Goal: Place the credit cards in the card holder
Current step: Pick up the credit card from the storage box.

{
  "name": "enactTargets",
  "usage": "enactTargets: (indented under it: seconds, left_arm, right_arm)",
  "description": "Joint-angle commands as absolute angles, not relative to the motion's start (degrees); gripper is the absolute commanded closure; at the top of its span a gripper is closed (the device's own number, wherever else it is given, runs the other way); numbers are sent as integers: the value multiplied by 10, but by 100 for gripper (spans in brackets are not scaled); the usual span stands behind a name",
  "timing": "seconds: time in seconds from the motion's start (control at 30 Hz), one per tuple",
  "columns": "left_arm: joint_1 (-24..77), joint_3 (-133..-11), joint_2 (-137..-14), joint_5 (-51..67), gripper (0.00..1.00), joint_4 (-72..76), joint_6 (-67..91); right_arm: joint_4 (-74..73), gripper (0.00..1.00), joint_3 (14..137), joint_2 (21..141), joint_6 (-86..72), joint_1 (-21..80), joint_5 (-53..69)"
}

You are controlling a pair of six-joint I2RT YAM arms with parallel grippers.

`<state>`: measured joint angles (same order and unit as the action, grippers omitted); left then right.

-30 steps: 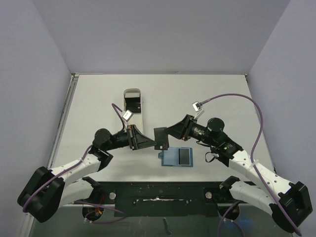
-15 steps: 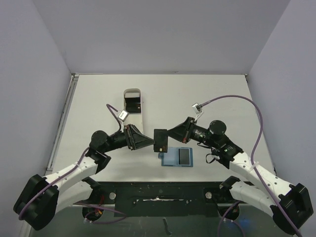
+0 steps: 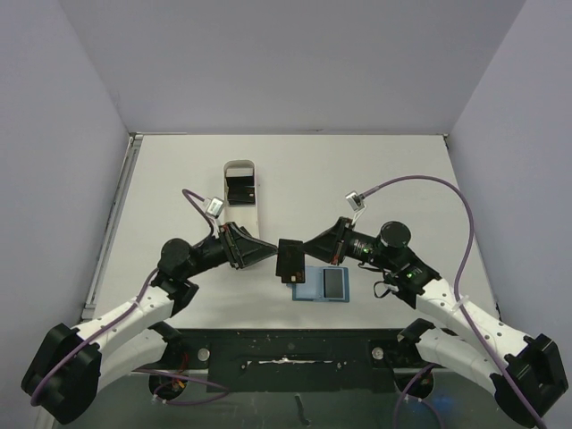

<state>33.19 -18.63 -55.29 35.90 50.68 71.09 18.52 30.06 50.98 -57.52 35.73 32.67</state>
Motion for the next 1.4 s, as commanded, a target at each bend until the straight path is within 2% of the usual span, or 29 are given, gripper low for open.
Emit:
enactTargets:
  seconds: [0.0,0.6,0.67,0.8,0.83,1.03,1.37]
  left_arm:
    - [328,-198,-552,340,60,524,682]
    - [331,-206,-613,350,62,565,696]
    - [331,-207,-620,353,69,581,702]
    - [331,-204,-636,362,97,632,722]
    - [331,-203,-639,365,100,645,727]
    - [326,-194,-633,367,100,659,732]
    - [311,-209,-614,390,100,591,689]
  right_arm:
    - [220,100,295,504,-575,360,345]
    - [243,100,285,520,-585,362,365]
    - [245,100,284,523,-585,362,367]
    - [246,100,285,531,-584,363,370]
    - [244,100,285,533,-583,363,372]
    - [160,100,284,530,-534,358,381]
    - [54,100,258,481,-485,330,399]
